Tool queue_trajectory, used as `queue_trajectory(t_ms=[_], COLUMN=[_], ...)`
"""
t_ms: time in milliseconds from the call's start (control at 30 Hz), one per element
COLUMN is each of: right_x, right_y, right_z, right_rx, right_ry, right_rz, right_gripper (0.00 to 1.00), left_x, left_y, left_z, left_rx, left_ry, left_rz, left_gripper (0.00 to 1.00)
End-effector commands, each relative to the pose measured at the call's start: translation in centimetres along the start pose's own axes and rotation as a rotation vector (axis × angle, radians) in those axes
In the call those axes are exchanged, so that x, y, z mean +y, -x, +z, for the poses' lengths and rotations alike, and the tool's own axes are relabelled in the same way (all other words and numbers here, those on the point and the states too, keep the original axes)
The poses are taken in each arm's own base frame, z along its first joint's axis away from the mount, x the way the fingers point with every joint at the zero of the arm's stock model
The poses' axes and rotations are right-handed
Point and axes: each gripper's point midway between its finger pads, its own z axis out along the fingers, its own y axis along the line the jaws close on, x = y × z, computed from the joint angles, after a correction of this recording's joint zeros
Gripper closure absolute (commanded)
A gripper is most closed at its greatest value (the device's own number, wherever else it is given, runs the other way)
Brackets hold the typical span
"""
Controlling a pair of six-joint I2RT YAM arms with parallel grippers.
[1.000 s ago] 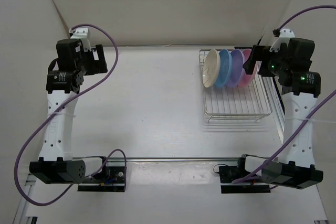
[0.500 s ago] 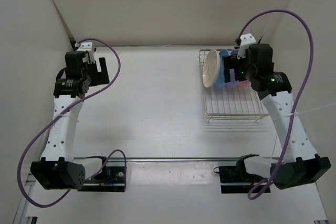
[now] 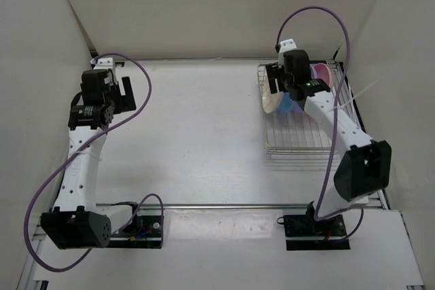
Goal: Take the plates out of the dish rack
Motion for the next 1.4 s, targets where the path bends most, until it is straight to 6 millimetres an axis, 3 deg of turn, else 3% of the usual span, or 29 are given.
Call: queue_trajectory(t_ms=[0, 200, 300, 467, 533, 567, 633, 800, 867, 900, 1200, 1233, 1300, 1333, 1367], right_x=[-0.9, -0.6, -1.0, -1.2, -1.2, -1.3, -1.1, -0.4, -0.2, 0.0, -0.2, -0.6, -0.4, -0.5, -0.5], right_y=[3.9, 4.1, 4.2, 2.6, 2.1, 2.7, 1.8, 2.3, 2.0, 2.1, 2.6, 3.0, 2.9, 2.7, 2.5], right_z=[1.0, 2.9, 3.6, 5.1, 5.6, 5.4, 6.0, 5.9, 6.2, 6.1, 5.9, 5.7, 5.8, 5.9, 5.8], right_rx=[-0.103, -0.087, -0.079, -0.015, 0.012, -0.002, 0.035, 0.025, 0.033, 0.031, 0.034, 0.027, 0.036, 0.044, 0.054], right_ry=[-0.063, -0.07, -0.108, -0.157, -0.166, -0.167, -0.174, -0.196, -0.196, -0.2, -0.313, -0.328, -0.345, -0.353, -0.353], right_rz=[0.056, 0.061, 0.072, 0.087, 0.096, 0.101, 0.099, 0.085, 0.082, 0.077, 0.034, 0.028, 0.017, 0.013, 0.008], right_gripper=[0.2, 0.33, 0.34, 0.46, 0.46, 0.46, 0.46, 0.61, 0.61, 0.67, 0.73, 0.82, 0.89, 0.99, 1.0], left_x=[1.3, 1.5, 1.5, 1.6, 1.7, 1.9, 1.8, 2.3, 2.6, 2.4, 2.8, 2.8, 2.9, 2.9, 2.7], left_y=[1.6, 1.5, 1.5, 1.2, 0.9, 1.1, 0.9, 0.5, 0.4, 0.4, -0.2, -0.2, -0.3, -0.3, -0.3], left_z=[-0.9, -0.5, -0.5, -0.8, -0.6, -0.6, -0.7, -0.6, -0.4, -0.3, 0.1, 0.1, 0.4, 0.4, 0.4], left_rx=[-0.065, -0.054, -0.054, -0.062, -0.053, -0.062, -0.061, -0.059, -0.059, -0.059, -0.047, -0.047, -0.038, -0.038, -0.037], left_ry=[0.053, 0.061, 0.061, 0.061, 0.061, 0.069, 0.06, 0.066, 0.074, 0.064, 0.057, 0.057, 0.053, 0.053, 0.041], left_rz=[-0.019, -0.022, -0.022, -0.014, -0.003, -0.01, -0.009, -0.011, -0.016, -0.015, -0.019, -0.019, -0.023, -0.023, -0.022], left_gripper=[0.0, 0.0, 0.0, 0.0, 0.0, 0.0, 0.0, 0.0, 0.0, 0.0, 0.0, 0.0, 0.0, 0.0, 0.0])
